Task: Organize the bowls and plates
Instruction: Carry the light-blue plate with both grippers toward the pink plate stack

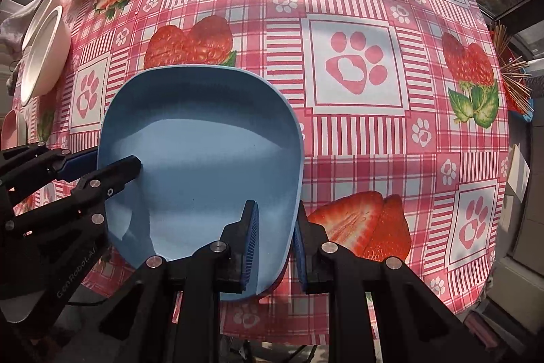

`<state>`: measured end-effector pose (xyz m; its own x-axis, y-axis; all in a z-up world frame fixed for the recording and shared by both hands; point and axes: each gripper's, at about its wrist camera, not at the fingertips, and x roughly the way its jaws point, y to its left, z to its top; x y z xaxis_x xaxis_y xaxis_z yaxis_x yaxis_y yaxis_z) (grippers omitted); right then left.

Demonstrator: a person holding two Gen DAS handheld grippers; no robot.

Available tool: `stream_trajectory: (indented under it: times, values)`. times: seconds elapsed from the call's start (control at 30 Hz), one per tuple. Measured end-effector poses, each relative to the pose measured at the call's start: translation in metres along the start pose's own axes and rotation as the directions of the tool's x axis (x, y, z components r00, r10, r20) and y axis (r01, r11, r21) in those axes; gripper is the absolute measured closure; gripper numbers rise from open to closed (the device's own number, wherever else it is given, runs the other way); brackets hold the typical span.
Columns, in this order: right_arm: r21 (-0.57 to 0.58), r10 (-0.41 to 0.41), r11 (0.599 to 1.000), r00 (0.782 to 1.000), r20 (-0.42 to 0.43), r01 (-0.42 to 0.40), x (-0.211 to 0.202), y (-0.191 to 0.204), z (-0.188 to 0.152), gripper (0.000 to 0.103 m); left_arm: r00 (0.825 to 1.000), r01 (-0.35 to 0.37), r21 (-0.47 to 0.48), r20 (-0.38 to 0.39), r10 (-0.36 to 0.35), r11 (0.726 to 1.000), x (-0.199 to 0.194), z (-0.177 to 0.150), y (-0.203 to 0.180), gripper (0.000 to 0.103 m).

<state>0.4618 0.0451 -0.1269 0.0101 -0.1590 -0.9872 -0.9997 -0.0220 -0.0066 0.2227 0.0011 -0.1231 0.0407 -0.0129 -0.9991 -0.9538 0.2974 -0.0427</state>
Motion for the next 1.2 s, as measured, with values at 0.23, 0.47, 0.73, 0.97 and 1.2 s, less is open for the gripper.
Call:
stream_trajectory:
  times: [0.23, 0.47, 0.73, 0.97, 1.2]
  values:
    - [-0.033, -0.006, 0.999, 1.0, -0.026, 0.005, 0.002, 0.065, -0.003, 0.081, 1.0, -0.011, -0.024, -0.021, 0.01, 1.0, -0.005, -0.035, 0.075, 0.081]
    - [-0.094, 0.01, 0.995, 0.998, -0.057, -0.016, 0.008, 0.154, -0.011, 0.076, 0.999, -0.044, -0.02, -0.031, 0.043, 0.999, -0.011, -0.08, 0.155, 0.081]
    - [-0.093, 0.049, 0.994, 0.995, -0.088, -0.057, 0.01, 0.236, -0.017, 0.076, 0.997, -0.047, -0.023, -0.061, 0.046, 0.999, -0.015, -0.139, 0.236, 0.079]
    - [-0.085, 0.074, 0.993, 0.991, -0.115, -0.084, 0.021, 0.316, -0.039, 0.076, 0.998, -0.027, -0.086, -0.06, 0.022, 0.996, -0.017, -0.209, 0.306, 0.075]
    - [-0.03, 0.092, 0.995, 0.986, -0.136, -0.097, 0.025, 0.343, -0.045, 0.076, 0.999, -0.03, -0.068, -0.035, 0.028, 0.997, -0.02, -0.23, 0.329, 0.075]
